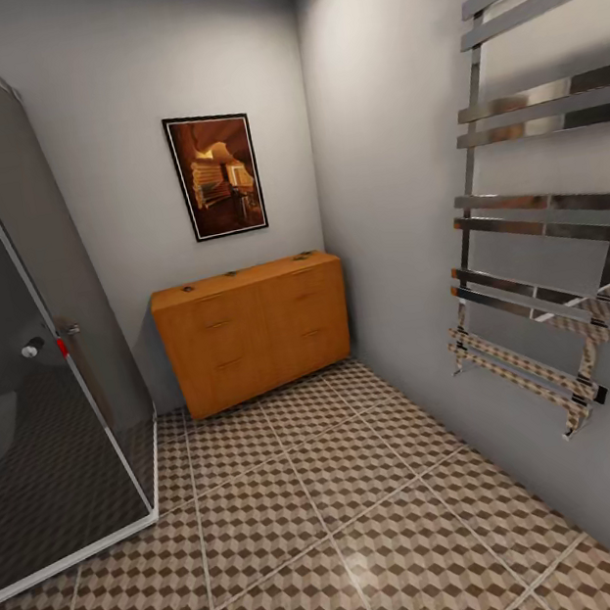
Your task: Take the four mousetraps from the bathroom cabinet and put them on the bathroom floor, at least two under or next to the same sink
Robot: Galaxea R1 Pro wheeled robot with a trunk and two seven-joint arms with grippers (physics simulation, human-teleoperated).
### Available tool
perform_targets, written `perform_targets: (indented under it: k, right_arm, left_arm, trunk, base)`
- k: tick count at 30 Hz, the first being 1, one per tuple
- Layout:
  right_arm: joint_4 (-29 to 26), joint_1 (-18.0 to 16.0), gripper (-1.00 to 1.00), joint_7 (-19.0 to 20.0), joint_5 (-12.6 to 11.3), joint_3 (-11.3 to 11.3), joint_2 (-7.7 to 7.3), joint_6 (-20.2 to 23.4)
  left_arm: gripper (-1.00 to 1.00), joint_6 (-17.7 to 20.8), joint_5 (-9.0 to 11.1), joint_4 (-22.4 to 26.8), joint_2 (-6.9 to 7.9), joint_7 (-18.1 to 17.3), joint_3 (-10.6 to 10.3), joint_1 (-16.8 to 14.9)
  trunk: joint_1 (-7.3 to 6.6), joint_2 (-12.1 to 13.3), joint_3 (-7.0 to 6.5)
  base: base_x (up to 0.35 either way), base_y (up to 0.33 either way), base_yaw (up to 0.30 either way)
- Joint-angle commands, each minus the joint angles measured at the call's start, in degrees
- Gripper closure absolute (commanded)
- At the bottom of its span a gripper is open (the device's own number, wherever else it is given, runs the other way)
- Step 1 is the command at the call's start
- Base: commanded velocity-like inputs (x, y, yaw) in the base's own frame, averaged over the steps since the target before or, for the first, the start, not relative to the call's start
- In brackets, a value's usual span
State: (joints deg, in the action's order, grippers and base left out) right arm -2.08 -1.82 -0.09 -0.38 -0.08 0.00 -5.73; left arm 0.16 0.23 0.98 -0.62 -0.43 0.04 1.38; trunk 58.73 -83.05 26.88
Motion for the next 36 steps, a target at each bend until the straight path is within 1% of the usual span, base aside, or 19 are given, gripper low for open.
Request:
perform_targets:
  k: [1, 7, 10, 18, 36]
  right_arm:
    - [-0.03, -0.03, -1.00, 0.00, -0.02, -0.01, 0.13, -0.53]
    - [-0.34, -0.03, -1.00, 0.11, 0.04, 0.06, 0.37, -2.45]
    - [-0.36, -0.03, -1.00, 0.20, 0.01, 0.08, 0.24, -3.31]
    - [-0.30, -0.03, -1.00, 0.26, 0.21, 0.16, 0.20, -3.32]
    - [-0.28, -0.03, -1.00, 0.25, 0.46, 0.43, -0.07, -3.32]
  left_arm:
    - [-1.00, 0.02, 0.03, 0.09, -0.03, -0.06, 0.02, 0.03]
    - [-1.00, 0.02, 0.07, 0.17, -0.02, -0.09, 0.04, 0.03]
    - [-1.00, -0.02, 0.12, 0.19, 0.08, -0.09, 0.14, 0.03]
    - [-1.00, 0.01, 0.19, 0.17, 0.11, -0.05, 0.99, 0.03]
    - [-1.00, 0.02, 0.20, 0.17, 0.21, -0.01, 1.22, 0.03]
  trunk:
    - [0.00, -0.02, 0.05]
    - [0.00, -0.02, 0.05]
    - [0.00, -0.02, 0.05]
    - [0.00, -0.02, 0.05]
    - [0.00, -0.02, 0.05]
  base:
    - [0.000, 0.000, 0.000]
    - [0.000, 0.000, 0.000]
    - [0.000, 0.000, 0.000]
    - [0.000, 0.000, 0.000]
    - [0.000, 0.000, 0.000]
